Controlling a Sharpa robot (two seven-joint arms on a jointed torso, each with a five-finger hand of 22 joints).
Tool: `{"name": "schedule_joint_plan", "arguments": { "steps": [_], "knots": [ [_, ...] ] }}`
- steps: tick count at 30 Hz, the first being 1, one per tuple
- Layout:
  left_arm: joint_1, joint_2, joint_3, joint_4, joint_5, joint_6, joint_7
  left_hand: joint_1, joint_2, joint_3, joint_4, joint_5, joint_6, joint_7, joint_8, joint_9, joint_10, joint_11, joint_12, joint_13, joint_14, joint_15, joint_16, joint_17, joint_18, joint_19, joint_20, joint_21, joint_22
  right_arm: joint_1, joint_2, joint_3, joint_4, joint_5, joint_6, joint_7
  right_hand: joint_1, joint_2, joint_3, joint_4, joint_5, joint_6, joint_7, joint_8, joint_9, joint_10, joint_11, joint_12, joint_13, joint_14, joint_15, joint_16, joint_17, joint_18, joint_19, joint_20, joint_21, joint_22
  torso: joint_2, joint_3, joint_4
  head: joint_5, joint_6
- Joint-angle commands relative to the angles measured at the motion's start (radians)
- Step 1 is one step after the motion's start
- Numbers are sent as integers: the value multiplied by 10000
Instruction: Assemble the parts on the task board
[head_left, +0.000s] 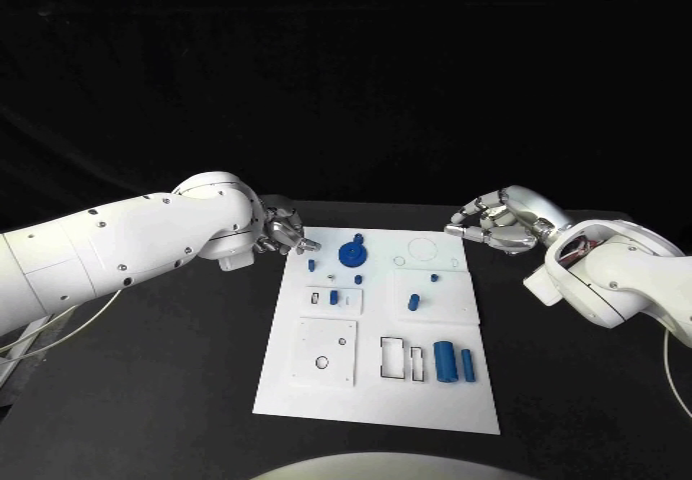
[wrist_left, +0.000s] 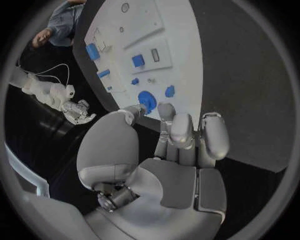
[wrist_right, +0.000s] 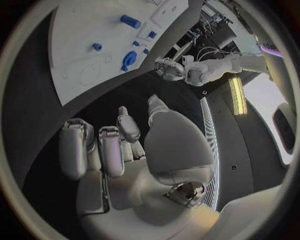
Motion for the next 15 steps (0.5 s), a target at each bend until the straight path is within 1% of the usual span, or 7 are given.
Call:
{"name": "schedule_joint_plan", "arguments": {
  "steps": [1,4,5,6,9,12,15],
  "knots": [
    [39,164,1,-338,-12,202,3,172,-26,-116,11,40,-141,63,-171,-107,-177,40,-139,-215,-3,92,-66,-13,-12,-124,20,-107,-124,-7,10,0,11,-146,-2,2,-4,85,-63,-19,68,-50,9,70,-15,-37,-31,-3,2,594,-57,-39,745,88,-80,1,-68,1213,18,-10,1,28,17],
    [43,304,-37,-638,-21,268,18,224,1,-212,18,42,-336,192,-483,-338,-266,144,-149,-312,-5,174,-66,-9,-13,-134,79,-127,-132,-7,18,0,12,-148,3,-3,15,96,-67,-20,83,-51,8,72,-17,-34,-31,0,4,594,-58,-40,744,87,-76,1,-64,1217,22,-26,-19,35,7],
    [43,351,-58,-726,-22,302,22,231,7,-220,18,43,-339,200,-505,-360,-272,151,-148,-321,-4,180,-60,-2,-10,-141,85,-133,-143,-8,20,0,12,-149,6,-4,39,109,-74,-21,101,-52,8,76,-18,-34,-32,0,5,594,-59,-39,746,88,-79,0,-69,1215,18,-19,-19,42,9],
    [43,380,-71,-776,-21,321,24,234,8,-227,18,42,-342,205,-521,-374,-275,156,-144,-322,-5,184,-65,-8,-11,-140,89,-133,-141,-8,21,0,13,-149,7,-5,39,109,-74,-21,101,-52,8,76,-18,-34,-32,0,5,594,-59,-39,746,88,-79,0,-69,1215,19,-23,-23,55,12],
    [33,532,-140,-1001,2,407,28,248,17,-254,18,42,-354,228,-585,-435,-289,175,-136,-337,-5,200,-65,-7,-10,-141,104,-137,-143,-10,27,0,12,-149,14,-8,52,116,-77,-22,111,-52,8,77,-19,-34,-32,1,5,595,-59,-38,749,88,-78,0,-69,1216,10,-6,-23,71,-6],
    [15,671,-196,-1180,40,464,29,251,19,-261,19,41,-356,233,-600,-449,-290,179,-129,-332,-5,204,-64,-6,-11,-137,108,-135,-136,-11,39,0,8,-149,23,-17,68,125,-80,-24,122,-53,8,79,-20,-35,-33,0,4,594,-59,-40,746,89,-79,-1,-72,1215,15,-8,-19,54,15],
    [-13,838,-237,-1382,58,564,27,249,24,-279,22,38,-360,245,-635,-484,-301,190,-131,-351,-6,212,-65,-7,-15,-124,117,-127,-116,-15,53,0,3,-150,27,-23,74,127,-81,-24,125,-54,8,79,-21,-36,-33,-1,2,594,-60,-40,745,89,-80,-1,-74,1214,16,-9,-10,50,-10]
  ]
}}
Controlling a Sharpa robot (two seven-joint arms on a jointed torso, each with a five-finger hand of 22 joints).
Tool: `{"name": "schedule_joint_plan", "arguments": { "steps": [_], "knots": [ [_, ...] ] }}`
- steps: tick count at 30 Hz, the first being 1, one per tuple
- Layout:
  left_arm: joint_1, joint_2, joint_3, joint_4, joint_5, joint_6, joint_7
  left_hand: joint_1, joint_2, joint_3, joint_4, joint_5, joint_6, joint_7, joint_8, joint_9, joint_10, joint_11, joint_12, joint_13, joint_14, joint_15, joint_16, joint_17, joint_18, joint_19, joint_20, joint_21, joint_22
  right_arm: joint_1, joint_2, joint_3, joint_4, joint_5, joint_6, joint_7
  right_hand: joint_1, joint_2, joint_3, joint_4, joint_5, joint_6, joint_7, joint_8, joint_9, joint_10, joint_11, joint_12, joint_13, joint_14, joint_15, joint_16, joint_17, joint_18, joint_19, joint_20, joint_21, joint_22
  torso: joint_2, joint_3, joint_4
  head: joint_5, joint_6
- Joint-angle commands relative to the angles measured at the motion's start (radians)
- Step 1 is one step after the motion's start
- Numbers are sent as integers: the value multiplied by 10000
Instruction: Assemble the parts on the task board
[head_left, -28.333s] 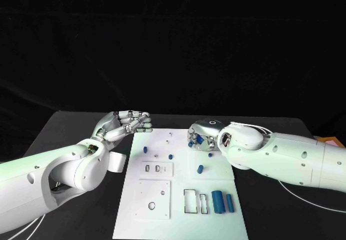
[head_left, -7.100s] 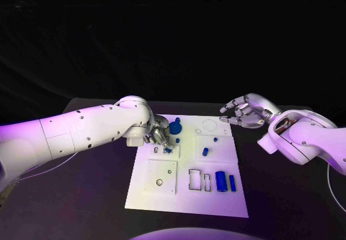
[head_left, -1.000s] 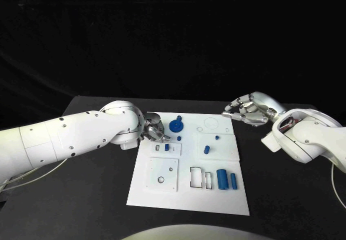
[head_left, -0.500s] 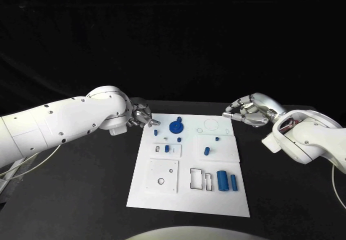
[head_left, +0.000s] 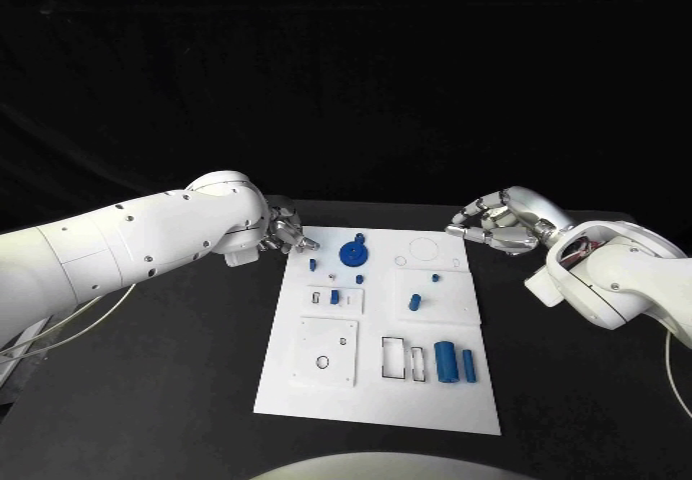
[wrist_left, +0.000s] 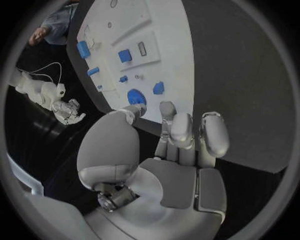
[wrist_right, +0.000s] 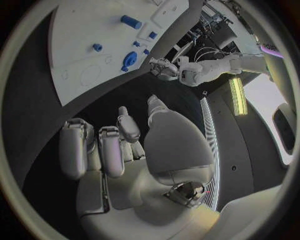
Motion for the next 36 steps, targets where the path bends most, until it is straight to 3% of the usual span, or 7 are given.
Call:
{"name": "schedule_joint_plan", "arguments": {
  "steps": [1,23,36],
  "knots": [
    [-26,157,-20,-183,61,374,30,110,1,-63,-3,38,-43,32,-44,-22,-52,13,-2,-20,6,92,-65,-5,-16,-19,47,-50,18,-11,26,0,-1,-123,34,-2,32,79,-56,2,79,-55,7,45,-11,-39,-34,-4,-2,593,-60,-42,742,89,-81,-1,-40,1206,0,3,9,-10,-8],
    [-100,567,-143,-604,118,976,5,71,84,-132,-6,9,25,53,-146,-154,-46,37,65,5,6,120,-62,-1,-18,-7,83,-46,38,-58,83,0,-26,-122,3,43,55,93,-62,3,96,-59,7,47,-14,-167,-34,-125,-159,576,-61,-74,666,107,-123,-2,-106,1161,-11,19,-1,20,-97],
    [-133,683,-180,-792,158,987,-5,342,375,-19,-18,48,141,43,-247,-324,-36,28,157,17,5,117,-60,4,-15,-1,104,-46,54,-69,82,0,-19,-82,0,41,77,111,-71,7,112,-63,7,49,-16,-177,-35,-137,-171,571,-62,-83,649,112,-136,-2,-129,1147,-13,14,2,-12,-114]
  ]
}}
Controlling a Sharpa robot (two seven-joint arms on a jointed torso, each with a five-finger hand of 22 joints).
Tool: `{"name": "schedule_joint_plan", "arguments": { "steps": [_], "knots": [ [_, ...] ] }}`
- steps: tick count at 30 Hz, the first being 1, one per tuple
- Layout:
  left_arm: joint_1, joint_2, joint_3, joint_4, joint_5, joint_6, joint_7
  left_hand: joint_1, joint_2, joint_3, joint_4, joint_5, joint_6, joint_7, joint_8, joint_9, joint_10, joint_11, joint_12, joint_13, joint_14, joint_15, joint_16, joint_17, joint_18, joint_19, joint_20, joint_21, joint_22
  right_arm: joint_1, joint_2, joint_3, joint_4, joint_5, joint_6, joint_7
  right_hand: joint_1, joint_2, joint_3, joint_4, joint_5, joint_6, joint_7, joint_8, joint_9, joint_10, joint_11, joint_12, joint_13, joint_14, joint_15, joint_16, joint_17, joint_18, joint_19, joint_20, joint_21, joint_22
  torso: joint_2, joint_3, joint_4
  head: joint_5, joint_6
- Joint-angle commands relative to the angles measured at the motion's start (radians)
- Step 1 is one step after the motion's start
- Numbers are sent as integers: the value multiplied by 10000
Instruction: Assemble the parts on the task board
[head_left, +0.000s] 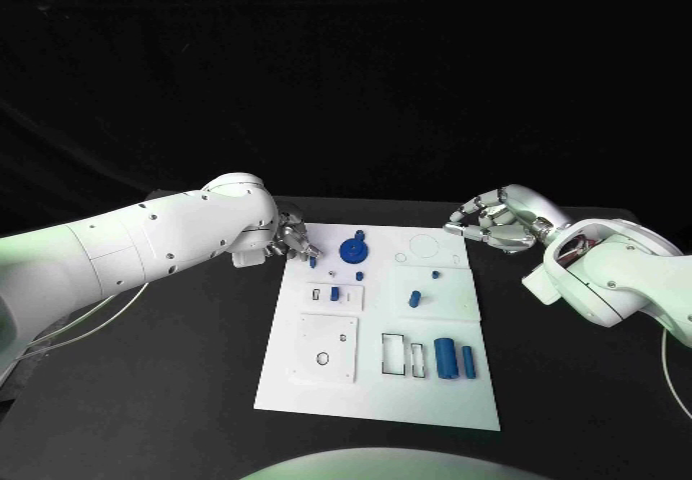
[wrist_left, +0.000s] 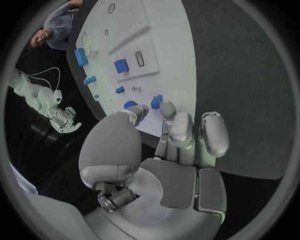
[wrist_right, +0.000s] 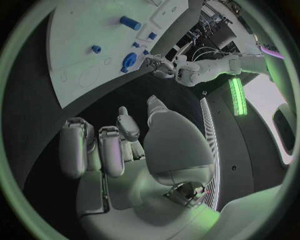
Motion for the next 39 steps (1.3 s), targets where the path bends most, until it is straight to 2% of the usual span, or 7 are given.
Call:
{"name": "schedule_joint_plan", "arguments": {
  "steps": [1,11,19,27,29,34,39],
  "knots": [
    [-7,47,0,-39,90,177,-2,101,128,71,-24,51,86,24,-78,-35,-40,28,73,1,-3,57,-29,9,-14,31,68,-48,3,-8,6,0,10,-83,8,31,50,87,-78,10,43,-65,7,51,-10,-63,1,-55,0,571,-62,-45,650,112,-60,-3,-46,1155,-1,-1,6,-7,-16],
    [-14,102,-3,-72,143,149,-6,447,280,191,-52,69,118,16,-118,-128,-58,20,117,-25,-4,52,-30,11,-13,32,68,-50,9,-10,13,0,5,-117,-24,6,58,103,-80,13,55,-68,6,52,-12,-66,1,-60,-5,569,-63,-48,646,113,-62,-3,-50,1153,-6,0,6,-18,-42],
    [-21,132,-6,-80,307,82,1,1500,411,579,-184,53,120,-23,-93,-233,-92,-16,173,-118,-3,23,-33,13,-15,39,52,-49,38,-11,21,0,-1,-120,-20,3,71,124,-85,15,72,-71,6,54,-14,-72,0,-66,-12,566,-63,-55,632,120,-77,-4,-76,1137,-11,-1,15,-12,-53],
    [-30,117,-9,-78,443,-26,26,2620,540,1422,-652,48,52,-47,71,-232,-42,-48,191,-222,2,-5,-37,13,-19,48,25,-39,79,-12,25,0,-7,-119,-26,10,90,156,-93,16,106,-75,6,57,-17,-63,-1,-60,-3,565,-64,-57,630,119,-75,-5,-77,1139,-8,0,7,-1,-61],
    [-35,90,-7,-47,433,-65,32,2844,513,1880,-866,-4,26,-21,206,-176,3,-34,188,-251,3,3,-41,11,-21,51,27,-31,95,-13,24,0,-9,-118,-29,12,90,156,-93,16,106,-75,6,57,-17,-63,-1,-60,-3,565,-64,-57,630,119,-75,-5,-77,1139,-8,-1,6,-8,-69],
    [-55,-71,24,131,575,-255,42,2822,418,2271,-956,-15,10,-11,351,-108,64,-28,230,-230,7,10,-37,16,-23,60,33,-18,119,-15,19,0,-11,-88,-39,20,90,156,-93,16,106,-75,6,57,-17,-63,-1,-60,-3,565,-64,-57,630,119,-75,-5,-77,1139,-9,1,-1,-13,-71],
    [-64,-393,53,502,906,-517,39,2693,256,2643,-1027,2,22,-29,490,-52,152,-47,308,-175,8,-6,-35,20,-26,81,24,2,154,-15,2,0,-9,-58,-52,31,94,165,-98,17,120,-77,6,58,-18,-64,-1,-63,-6,561,-64,-64,616,123,-85,-5,-93,1129,-14,9,18,-33,-77]
  ]
}}
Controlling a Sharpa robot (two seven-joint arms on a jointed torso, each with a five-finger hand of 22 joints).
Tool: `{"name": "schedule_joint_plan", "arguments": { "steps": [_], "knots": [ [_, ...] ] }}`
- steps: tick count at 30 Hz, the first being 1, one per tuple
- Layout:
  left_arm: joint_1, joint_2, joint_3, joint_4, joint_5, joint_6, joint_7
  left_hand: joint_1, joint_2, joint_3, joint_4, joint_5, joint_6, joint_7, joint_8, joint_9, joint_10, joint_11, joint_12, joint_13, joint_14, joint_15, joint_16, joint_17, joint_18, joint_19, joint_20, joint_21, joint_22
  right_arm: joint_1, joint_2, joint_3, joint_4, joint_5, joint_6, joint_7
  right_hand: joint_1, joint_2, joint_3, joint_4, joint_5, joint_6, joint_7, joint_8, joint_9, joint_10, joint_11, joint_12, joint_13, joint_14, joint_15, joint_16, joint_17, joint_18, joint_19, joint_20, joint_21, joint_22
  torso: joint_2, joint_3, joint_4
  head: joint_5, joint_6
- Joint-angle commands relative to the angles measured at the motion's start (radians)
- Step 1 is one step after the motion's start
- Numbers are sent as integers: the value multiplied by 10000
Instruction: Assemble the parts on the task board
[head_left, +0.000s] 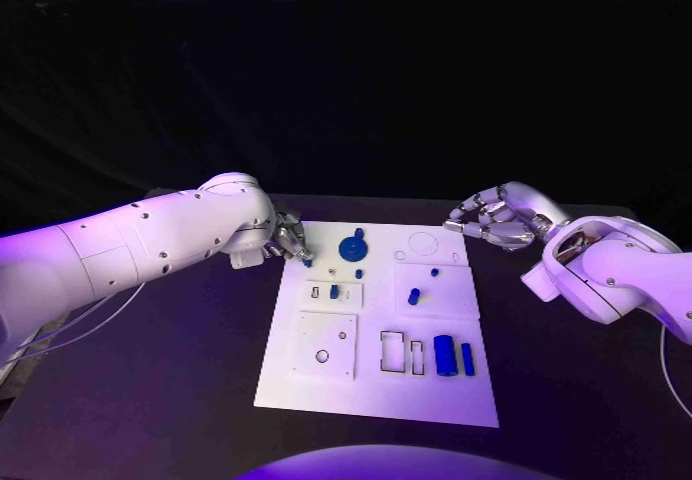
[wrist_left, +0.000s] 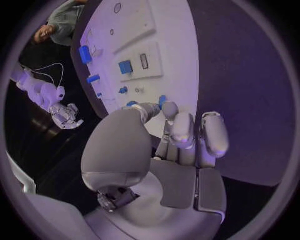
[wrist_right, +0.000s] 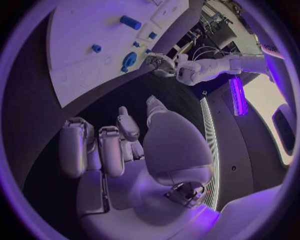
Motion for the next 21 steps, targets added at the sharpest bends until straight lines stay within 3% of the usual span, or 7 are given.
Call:
{"name": "schedule_joint_plan", "arguments": {
  "steps": [1,13,21],
  "knots": [
    [-1,-184,21,275,482,-383,38,-37,-114,1025,-938,67,21,-98,204,233,96,6,51,14,8,-7,-37,13,-23,57,4,0,11,-7,-8,0,5,-45,-9,41,2,73,-71,-11,22,-77,6,58,-10,-65,-1,-63,-8,561,-65,-64,609,123,-86,-5,-51,1133,-4,6,14,-9,-8],
    [-13,-1200,92,1812,797,-1099,79,-275,-372,1583,-1084,91,103,-151,370,274,290,-47,210,176,17,-52,-23,30,-64,198,-36,110,222,-7,-31,0,8,-28,-21,40,3,85,-86,-8,37,-79,6,61,-12,-72,-1,-71,-18,561,-65,-65,610,120,-79,-5,-43,1140,-14,6,23,73,-21],
    [-240,-1588,95,2613,356,-1612,126,-371,-460,1780,-1132,84,131,-167,424,286,358,-63,259,223,18,-65,-26,27,-83,257,-49,157,314,-9,-26,0,1,-17,-11,38,3,85,-86,-8,37,-79,6,61,-12,-72,-1,-71,-18,561,-65,-65,610,120,-79,-5,-43,1140,-8,4,13,135,-21]
  ]
}}
